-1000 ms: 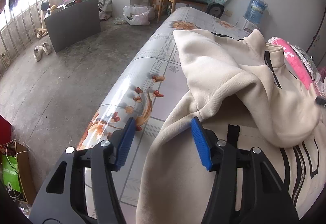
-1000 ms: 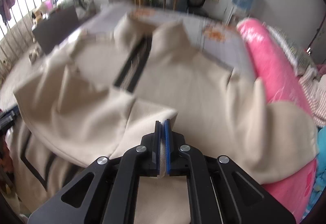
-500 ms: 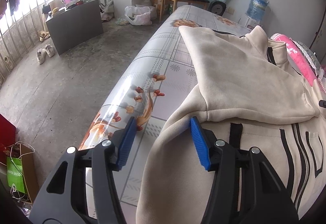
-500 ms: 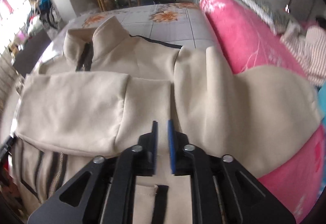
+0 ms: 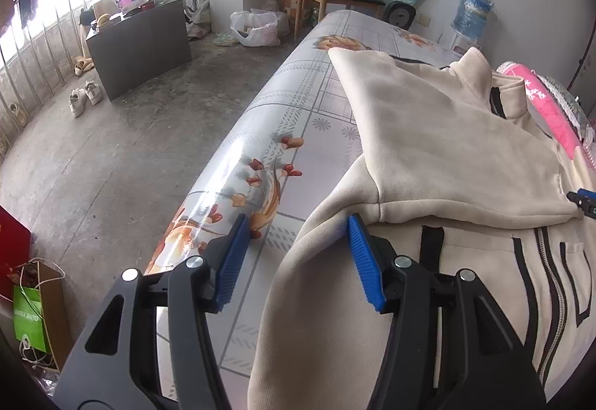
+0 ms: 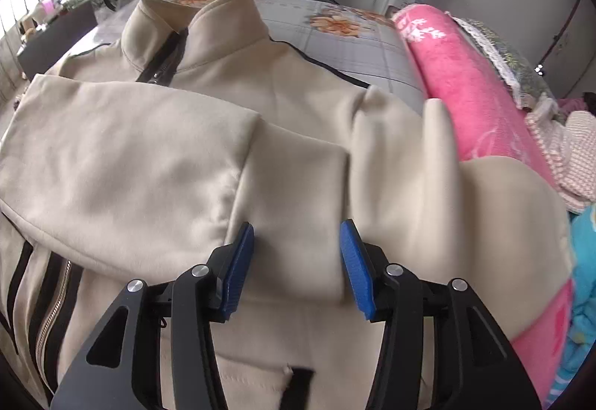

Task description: Fold large clothes

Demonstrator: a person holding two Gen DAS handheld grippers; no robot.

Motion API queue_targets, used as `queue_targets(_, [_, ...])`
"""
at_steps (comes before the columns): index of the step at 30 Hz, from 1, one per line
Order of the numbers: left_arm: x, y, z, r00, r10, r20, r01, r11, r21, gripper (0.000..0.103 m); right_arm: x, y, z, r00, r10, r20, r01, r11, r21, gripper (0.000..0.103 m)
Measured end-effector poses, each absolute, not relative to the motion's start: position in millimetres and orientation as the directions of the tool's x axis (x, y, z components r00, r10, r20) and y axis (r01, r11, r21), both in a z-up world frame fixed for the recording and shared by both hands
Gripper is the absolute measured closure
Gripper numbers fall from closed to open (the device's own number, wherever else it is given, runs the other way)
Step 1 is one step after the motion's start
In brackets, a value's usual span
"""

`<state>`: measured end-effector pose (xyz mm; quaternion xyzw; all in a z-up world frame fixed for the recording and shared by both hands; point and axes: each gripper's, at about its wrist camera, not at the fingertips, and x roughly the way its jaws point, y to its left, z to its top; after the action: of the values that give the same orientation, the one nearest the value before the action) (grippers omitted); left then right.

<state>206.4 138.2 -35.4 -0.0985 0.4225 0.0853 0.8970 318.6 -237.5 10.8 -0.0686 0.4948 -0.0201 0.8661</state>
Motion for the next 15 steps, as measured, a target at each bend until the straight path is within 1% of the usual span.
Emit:
queue_targets(2, [197.9,142.2,-29.2,0.633,0.061,-0.772,-0.245,0.961,-0.125,0.051,300.5,-240.1,28.5,0.529,-0.060,-0.846,-0.022,0.996,-0.085,0.054])
queue_targets(3, [189.6,143.8,-21.8,0.645,0.059,-0.762,-0.242,0.962,-0.130,0.049,283.8,-240.6,40.8,0.549,-0.029,-0.835,-0.026,0.998,-0.052,0.047])
queue_targets(4, [181.7,144.7,-14.6,0.661,0.055,-0.748,-0.233,0.963,-0.135,0.045,269.9,-240.7,48.0,0.563,-0.017,-0.827,-0.026,0.999,-0.038,0.041])
queue_targets(5, [170.4,145.4,-6.0,0.681,0.049,-0.730,-0.221,0.965,-0.141,0.033,255.2,-240.7,54.2,0.575,-0.012,-0.818,-0.023,0.999,-0.030,0.033])
queue_targets(6, [159.6,145.1,1.1,0.697,0.034,-0.717,-0.201,0.968,-0.150,0.027,233.0,-238.9,59.2,0.586,-0.004,-0.810,-0.020,1.000,-0.020,0.030])
queue_targets(8, [143.2,141.5,7.4,0.698,-0.005,-0.716,-0.160,0.974,-0.162,0.024,203.2,-232.5,57.8,0.575,0.024,-0.818,-0.036,0.999,0.004,0.029])
queue_targets(9, [136.6,137.6,7.2,0.686,-0.024,-0.728,-0.139,0.977,-0.163,0.021,182.7,-227.2,52.6,0.558,0.048,-0.828,-0.047,0.999,0.027,0.027])
queue_targets(10, [129.0,131.0,4.8,0.664,-0.049,-0.746,-0.108,0.981,-0.161,0.020,170.9,-224.4,48.3,0.547,0.059,-0.835,-0.048,0.998,0.038,0.026])
queue_targets(11, [124.3,124.8,3.1,0.646,-0.062,-0.761,-0.084,0.985,-0.152,0.020,155.4,-219.6,42.2,0.534,0.067,-0.843,-0.044,0.998,0.051,0.023])
queue_targets(12, [118.9,117.1,0.5,0.627,-0.065,-0.776,-0.063,0.989,-0.134,0.019,141.0,-214.9,35.9,0.522,0.073,-0.850,-0.037,0.997,0.063,0.020])
queue_targets(13, [112.8,109.0,-3.3,0.611,-0.058,-0.789,-0.046,0.993,-0.109,0.019,132.0,-211.6,30.9,0.515,0.072,-0.854,-0.033,0.997,0.065,0.019])
queue_targets(15, [102.1,92.2,-13.2,0.589,-0.035,-0.808,-0.016,0.998,-0.055,0.018,110.4,-199.3,18.3,0.517,0.027,-0.856,-0.029,0.999,0.014,0.014])
